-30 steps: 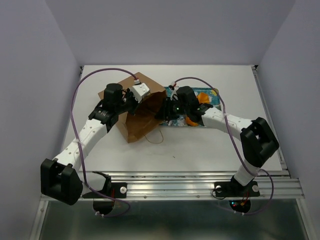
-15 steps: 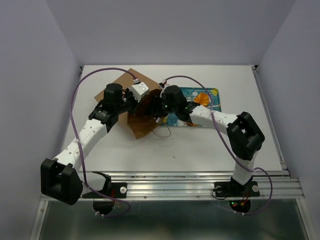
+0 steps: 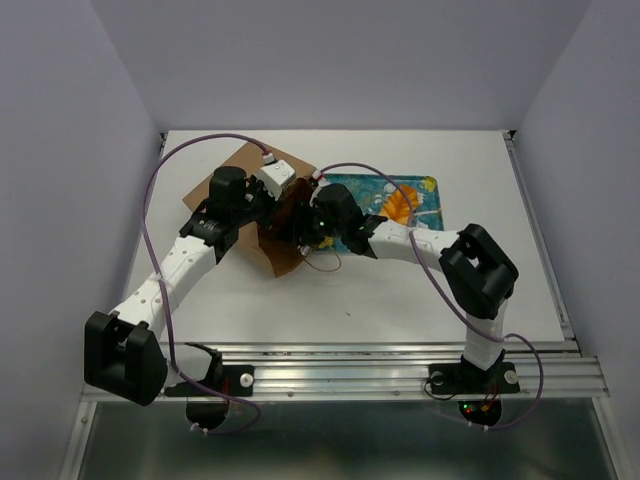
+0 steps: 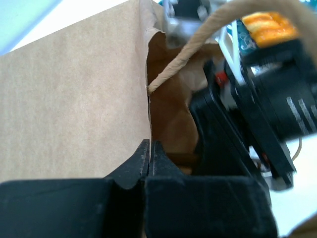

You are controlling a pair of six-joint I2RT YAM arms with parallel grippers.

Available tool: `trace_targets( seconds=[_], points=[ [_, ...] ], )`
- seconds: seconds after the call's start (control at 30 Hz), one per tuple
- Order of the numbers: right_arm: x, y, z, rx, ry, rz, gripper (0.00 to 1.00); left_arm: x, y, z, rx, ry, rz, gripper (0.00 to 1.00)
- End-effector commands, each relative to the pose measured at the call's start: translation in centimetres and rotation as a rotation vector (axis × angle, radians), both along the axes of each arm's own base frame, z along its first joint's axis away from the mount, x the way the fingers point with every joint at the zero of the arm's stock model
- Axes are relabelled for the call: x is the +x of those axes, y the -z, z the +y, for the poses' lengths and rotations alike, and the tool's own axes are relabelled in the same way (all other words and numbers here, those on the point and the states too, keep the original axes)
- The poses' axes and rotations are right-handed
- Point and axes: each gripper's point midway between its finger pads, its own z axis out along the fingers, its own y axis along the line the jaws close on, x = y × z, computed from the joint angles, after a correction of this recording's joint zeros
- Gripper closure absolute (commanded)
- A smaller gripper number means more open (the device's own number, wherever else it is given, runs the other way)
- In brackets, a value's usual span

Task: Take the fake bread out of the paper bag
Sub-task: Take out the fake bread from the paper bag.

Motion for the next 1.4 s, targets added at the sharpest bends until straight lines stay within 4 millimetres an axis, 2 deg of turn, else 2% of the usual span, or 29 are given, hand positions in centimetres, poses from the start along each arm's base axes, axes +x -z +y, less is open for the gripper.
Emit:
trace_targets(
  seconds=[0.0,0.17,0.3,0.43,0.63,0.73,0.9,1.0,1.23,1.37],
  points=[
    [-1.1,-1.2,1.3,0.041,-0.026,-0.048,0.46,1.6,-2.8,-0.8,-0.082,-0.030,-0.090,1.00],
    [-1.0,-1.2,1.4,0.049,-0.024,-0.050,0.45,1.3,-2.7,-1.1,-0.094,-0.021,-0.083,1.00],
    [-1.2,-0.6,2.0,0.055,-0.030,-0.042,0.45,1.3,-2.8,-1.0,-0.102,-0.027,-0.083,1.00],
    [-1.1,-1.1,2.6,0.087,-0.017,-0.050,0.41,0.9,-2.8,-1.0,-0.105,-0.018,-0.084,1.00],
    [0.4,0.0,2.3,0.050,0.071,-0.032,0.39,0.7,-2.9,-1.2,-0.111,-0.004,-0.083,1.00],
    [0.0,0.9,3.0,0.057,0.033,-0.011,0.39,0.5,-2.8,-1.4,-0.114,0.007,-0.080,1.00],
    [0.0,1.2,3.6,0.076,0.016,0.002,0.39,0.4,-2.7,-1.6,-0.118,0.019,-0.072,1.00],
    [0.1,0.8,3.9,0.086,0.016,-0.006,0.40,0.4,-2.5,-1.8,-0.120,0.026,-0.067,1.00],
    [0.0,0.2,4.5,0.134,-0.015,-0.028,0.53,0.5,-2.3,-1.9,-0.119,0.025,-0.062,1.00],
    [-0.7,-0.4,5.0,0.163,-0.064,-0.030,0.53,0.6,-2.0,-1.8,-0.116,0.021,-0.057,1.00]
  ],
)
